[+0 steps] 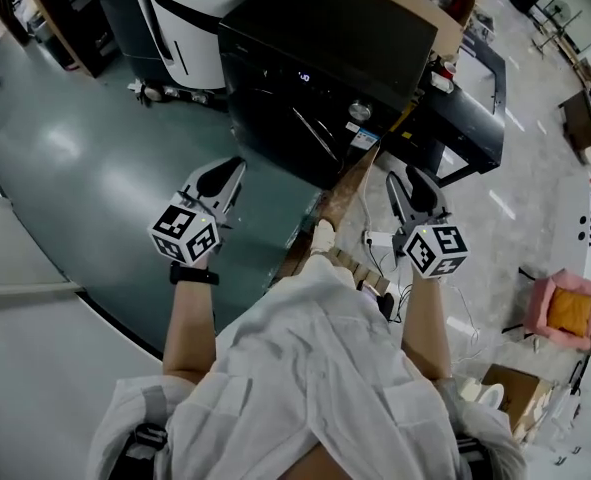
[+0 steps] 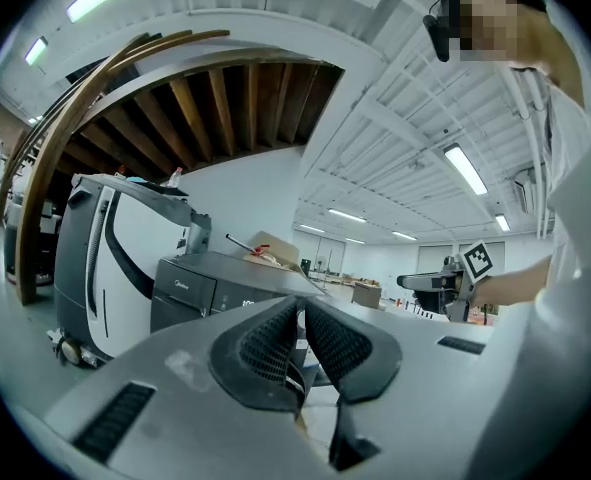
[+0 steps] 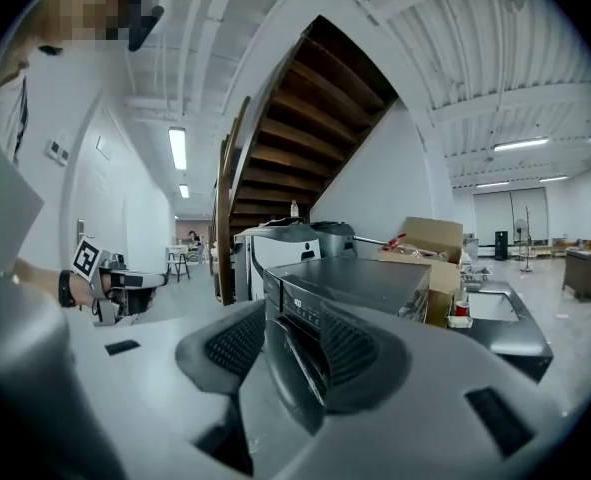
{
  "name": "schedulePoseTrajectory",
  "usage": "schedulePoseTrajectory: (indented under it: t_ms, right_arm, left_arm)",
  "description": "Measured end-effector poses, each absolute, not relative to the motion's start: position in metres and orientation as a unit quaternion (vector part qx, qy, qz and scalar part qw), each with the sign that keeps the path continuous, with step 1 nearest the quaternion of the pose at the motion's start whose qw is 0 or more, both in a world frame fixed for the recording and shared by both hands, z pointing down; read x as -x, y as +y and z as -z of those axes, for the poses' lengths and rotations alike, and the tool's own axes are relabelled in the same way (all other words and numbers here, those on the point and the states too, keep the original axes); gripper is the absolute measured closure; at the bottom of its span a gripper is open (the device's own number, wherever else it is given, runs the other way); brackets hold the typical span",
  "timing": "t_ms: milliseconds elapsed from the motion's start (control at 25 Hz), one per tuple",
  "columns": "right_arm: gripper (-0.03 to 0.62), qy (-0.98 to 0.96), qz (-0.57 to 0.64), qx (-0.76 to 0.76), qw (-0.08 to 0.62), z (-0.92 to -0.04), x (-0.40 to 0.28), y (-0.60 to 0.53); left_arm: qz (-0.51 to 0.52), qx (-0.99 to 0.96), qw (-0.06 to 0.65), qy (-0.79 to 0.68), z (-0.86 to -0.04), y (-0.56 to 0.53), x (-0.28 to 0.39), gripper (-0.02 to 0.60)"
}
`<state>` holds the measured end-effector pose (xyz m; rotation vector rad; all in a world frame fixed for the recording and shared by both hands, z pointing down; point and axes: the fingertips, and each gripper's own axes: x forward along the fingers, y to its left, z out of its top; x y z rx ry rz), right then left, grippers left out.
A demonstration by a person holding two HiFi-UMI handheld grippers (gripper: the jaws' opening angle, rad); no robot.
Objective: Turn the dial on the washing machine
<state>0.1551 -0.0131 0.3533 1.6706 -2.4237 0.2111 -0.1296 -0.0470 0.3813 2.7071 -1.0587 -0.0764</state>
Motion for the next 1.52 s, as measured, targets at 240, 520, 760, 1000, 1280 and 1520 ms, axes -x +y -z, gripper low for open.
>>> schedulePoseTrajectory:
  t_ms: [240, 520, 760, 1000, 1280, 1520]
  right_arm:
    - [0.382, -0.835, -0.084, -0.53, 0.124, -0.374, -0.149, -0.06]
    - [0.375, -0.854, -0.096, -0.487, 0.158, -0.407, -0.14, -0.129]
    - [0.362, -0.858, -0.061, -0.453, 0.233, -0.435, -0.131, -0.194]
    - [0.338, -0.843, -0.032, -0.427, 0.326, -0.477, -0.123, -0.231]
    - [0.332, -0.812, -0.004, -0.438, 0.385, -0.504, -0.14, -0.231]
    - [0.316, -0.813, -0.038, -0.462, 0.353, -0.507, -0.154, -0.222]
  left_arm:
    - [0.015, -0.916, 0.123, -0.38, -0.397, -0.061, 0.134, 0.552]
    - [-0.007, -0.9, 0.146, -0.41, -0.421, -0.104, 0.136, 0.552]
    - [-0.011, -0.901, 0.147, -0.408, -0.43, -0.144, 0.115, 0.552]
    - [-0.006, -0.905, 0.153, -0.398, -0.437, -0.167, 0.092, 0.552]
    - [-0.012, -0.909, 0.159, -0.386, -0.446, -0.174, 0.077, 0.552]
    - [-0.021, -0.914, 0.158, -0.374, -0.449, -0.172, 0.066, 0.552]
